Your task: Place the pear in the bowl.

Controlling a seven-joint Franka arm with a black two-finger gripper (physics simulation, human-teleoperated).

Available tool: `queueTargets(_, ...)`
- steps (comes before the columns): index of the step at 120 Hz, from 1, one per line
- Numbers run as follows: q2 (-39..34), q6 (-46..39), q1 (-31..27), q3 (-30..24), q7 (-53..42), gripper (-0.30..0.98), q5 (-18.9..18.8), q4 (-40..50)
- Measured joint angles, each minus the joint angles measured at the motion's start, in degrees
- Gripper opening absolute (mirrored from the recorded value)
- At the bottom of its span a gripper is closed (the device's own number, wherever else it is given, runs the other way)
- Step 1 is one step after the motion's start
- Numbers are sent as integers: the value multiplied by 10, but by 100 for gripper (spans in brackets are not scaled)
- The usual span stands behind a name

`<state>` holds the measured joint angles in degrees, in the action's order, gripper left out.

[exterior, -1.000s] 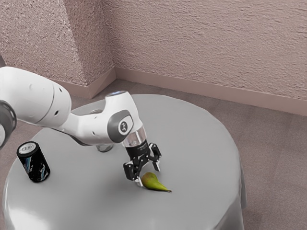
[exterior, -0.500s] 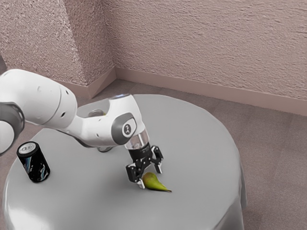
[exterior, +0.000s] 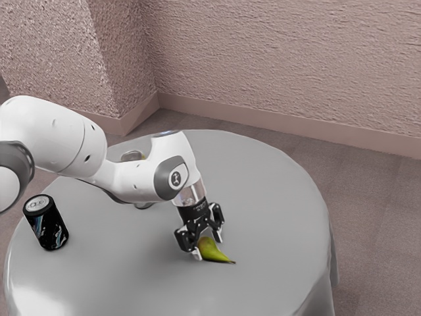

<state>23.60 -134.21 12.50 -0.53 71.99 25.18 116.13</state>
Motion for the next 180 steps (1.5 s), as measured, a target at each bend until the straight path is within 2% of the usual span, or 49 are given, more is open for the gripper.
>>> queueTargets(28, -2, 0, 1, 0, -1, 37, -3, 0)
queueTargets(82, -11, 1, 3, 2, 2, 35, -7, -21)
queueTargets(124, -3, 15, -22, 10, 4, 33, -78, -117)
queueTargets(136, 23, 21, -48, 11, 2, 33, -111, -177)
queueTargets(155, 80, 28, -88, 7, -9, 32, -139, -281)
queueTargets(180, 128, 32, -144, -6, -32, 30, -157, -375)
